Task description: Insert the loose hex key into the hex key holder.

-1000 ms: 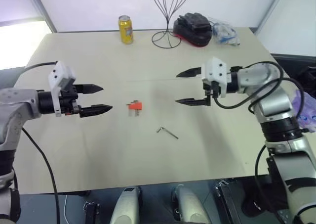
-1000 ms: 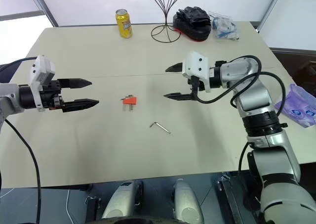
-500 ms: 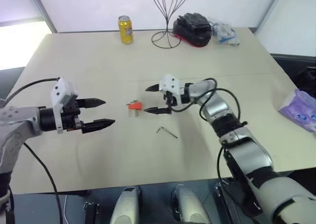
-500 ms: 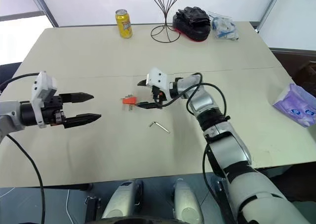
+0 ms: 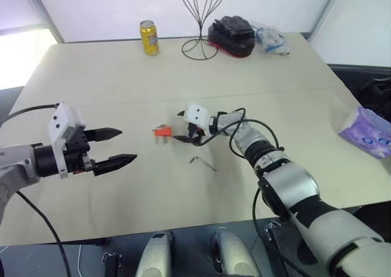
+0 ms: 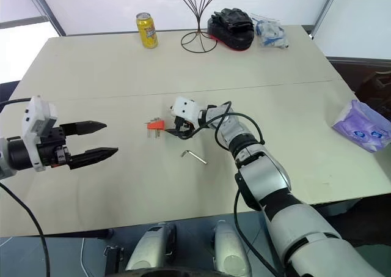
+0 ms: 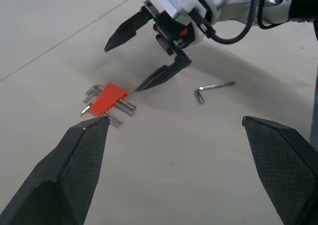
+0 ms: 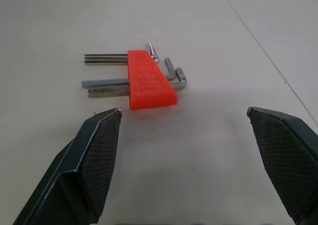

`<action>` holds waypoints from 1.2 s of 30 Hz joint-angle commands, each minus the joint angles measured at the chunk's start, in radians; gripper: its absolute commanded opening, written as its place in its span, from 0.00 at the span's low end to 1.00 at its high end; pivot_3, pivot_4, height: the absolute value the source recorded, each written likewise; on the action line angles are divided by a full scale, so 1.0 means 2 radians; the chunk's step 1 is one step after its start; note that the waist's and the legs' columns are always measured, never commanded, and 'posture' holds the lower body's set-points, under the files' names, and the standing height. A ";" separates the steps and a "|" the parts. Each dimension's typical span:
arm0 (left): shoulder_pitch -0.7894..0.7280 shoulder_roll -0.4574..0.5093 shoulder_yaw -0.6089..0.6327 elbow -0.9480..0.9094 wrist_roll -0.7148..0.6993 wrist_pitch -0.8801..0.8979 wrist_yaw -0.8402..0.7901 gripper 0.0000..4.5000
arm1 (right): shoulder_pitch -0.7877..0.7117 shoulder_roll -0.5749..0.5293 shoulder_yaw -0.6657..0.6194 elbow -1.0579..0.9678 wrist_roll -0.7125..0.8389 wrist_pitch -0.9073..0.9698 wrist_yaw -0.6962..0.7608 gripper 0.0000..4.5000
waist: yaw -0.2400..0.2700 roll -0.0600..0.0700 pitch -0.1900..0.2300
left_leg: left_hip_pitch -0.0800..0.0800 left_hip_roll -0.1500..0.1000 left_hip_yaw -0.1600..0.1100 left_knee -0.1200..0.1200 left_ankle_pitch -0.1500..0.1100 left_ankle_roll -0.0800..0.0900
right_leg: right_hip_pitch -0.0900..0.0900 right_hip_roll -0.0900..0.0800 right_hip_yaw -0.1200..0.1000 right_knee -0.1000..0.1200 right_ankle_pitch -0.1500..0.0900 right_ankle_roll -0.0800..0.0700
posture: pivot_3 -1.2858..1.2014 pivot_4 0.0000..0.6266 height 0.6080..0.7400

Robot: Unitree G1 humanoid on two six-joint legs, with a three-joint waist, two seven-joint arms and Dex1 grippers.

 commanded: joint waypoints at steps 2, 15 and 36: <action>0.002 0.005 0.022 -0.014 -0.012 -0.001 0.011 0.99 | -0.016 0.011 -0.012 0.002 -0.006 -0.009 -0.014 0.93 | 0.000 0.000 0.000 | 0.000 0.000 0.000 0.000 0.000 0.000 | 0.000 0.000 0.000 0.000 0.000 0.000 | 0.52 0.24 1.00; 0.006 0.003 0.024 -0.023 -0.019 -0.003 0.031 0.99 | -0.005 0.040 -0.009 0.010 -0.031 -0.014 -0.048 0.93 | 0.000 0.000 0.000 | 0.001 0.000 0.000 0.000 0.000 0.000 | 0.000 0.000 0.000 0.000 0.000 0.000 | 0.52 0.24 1.00; 0.000 0.010 0.010 -0.003 -0.018 -0.012 0.025 0.99 | -0.009 0.020 -0.038 0.002 -0.021 0.004 -0.014 0.93 | -0.008 0.000 0.000 | 0.001 0.000 0.000 -0.001 0.000 0.000 | 0.001 0.000 0.000 0.000 0.000 0.000 | 0.52 0.24 1.00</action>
